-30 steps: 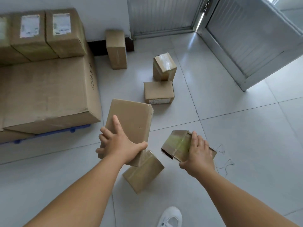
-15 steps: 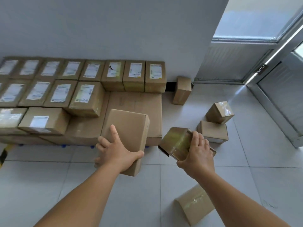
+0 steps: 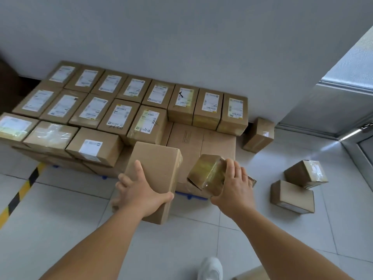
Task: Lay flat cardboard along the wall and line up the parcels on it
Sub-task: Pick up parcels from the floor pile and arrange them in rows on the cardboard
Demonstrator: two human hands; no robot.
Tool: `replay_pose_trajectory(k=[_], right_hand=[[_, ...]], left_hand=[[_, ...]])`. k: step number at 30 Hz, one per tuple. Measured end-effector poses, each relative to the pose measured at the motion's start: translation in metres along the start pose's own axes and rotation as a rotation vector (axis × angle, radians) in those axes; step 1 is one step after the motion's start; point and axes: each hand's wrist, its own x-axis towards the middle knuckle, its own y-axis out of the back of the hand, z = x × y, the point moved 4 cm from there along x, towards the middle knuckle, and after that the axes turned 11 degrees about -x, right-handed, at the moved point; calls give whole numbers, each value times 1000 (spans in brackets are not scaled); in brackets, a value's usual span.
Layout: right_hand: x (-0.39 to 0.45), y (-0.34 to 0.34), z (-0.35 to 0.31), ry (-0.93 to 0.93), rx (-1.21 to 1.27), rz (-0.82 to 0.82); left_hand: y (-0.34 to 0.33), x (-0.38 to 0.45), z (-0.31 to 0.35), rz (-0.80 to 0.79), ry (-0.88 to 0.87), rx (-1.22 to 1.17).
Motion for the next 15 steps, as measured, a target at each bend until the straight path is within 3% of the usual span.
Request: replay_pose_trajectory(k=[8, 15], right_hand=[[99, -17, 19, 8, -57, -59], [175, -43, 30, 99, -185, 13]], left_hand=[[-24, 66, 58, -93, 13, 64], [-54, 134, 121, -90, 33, 106]])
